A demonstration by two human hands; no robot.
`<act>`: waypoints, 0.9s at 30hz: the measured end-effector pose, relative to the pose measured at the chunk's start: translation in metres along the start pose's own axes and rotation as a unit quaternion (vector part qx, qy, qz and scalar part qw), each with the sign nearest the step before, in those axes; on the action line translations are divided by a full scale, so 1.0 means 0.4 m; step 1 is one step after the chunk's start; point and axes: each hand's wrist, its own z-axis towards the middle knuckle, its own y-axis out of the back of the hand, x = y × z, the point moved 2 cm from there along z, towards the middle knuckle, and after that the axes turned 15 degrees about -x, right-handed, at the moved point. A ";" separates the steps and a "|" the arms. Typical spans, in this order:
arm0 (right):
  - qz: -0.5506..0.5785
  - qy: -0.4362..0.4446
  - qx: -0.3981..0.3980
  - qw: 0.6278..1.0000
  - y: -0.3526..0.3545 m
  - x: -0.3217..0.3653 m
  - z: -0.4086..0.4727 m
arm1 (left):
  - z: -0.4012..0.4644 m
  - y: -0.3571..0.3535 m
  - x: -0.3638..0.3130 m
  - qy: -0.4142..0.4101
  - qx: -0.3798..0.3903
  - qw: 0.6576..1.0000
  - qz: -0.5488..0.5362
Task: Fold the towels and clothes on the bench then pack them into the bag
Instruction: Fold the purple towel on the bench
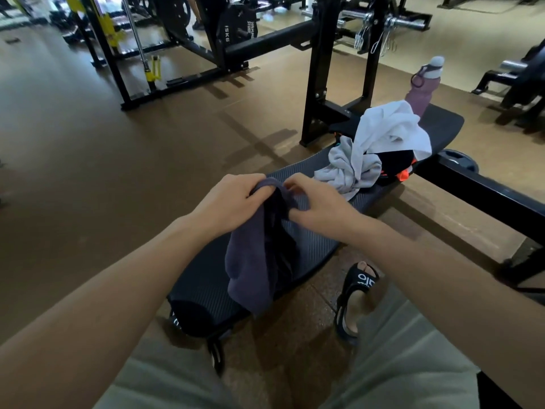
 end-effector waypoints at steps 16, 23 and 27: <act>-0.231 0.058 -0.138 0.961 0.069 -0.002 0.104 | 0.041 0.049 0.061 -0.010 -0.004 0.973 0.230; -0.267 -0.008 -0.153 0.951 0.124 -0.016 0.127 | 0.066 0.117 0.074 0.001 -0.095 0.958 0.271; -0.171 -0.019 -0.107 0.979 0.125 -0.018 0.109 | 0.073 0.145 0.077 0.098 -0.112 0.981 0.121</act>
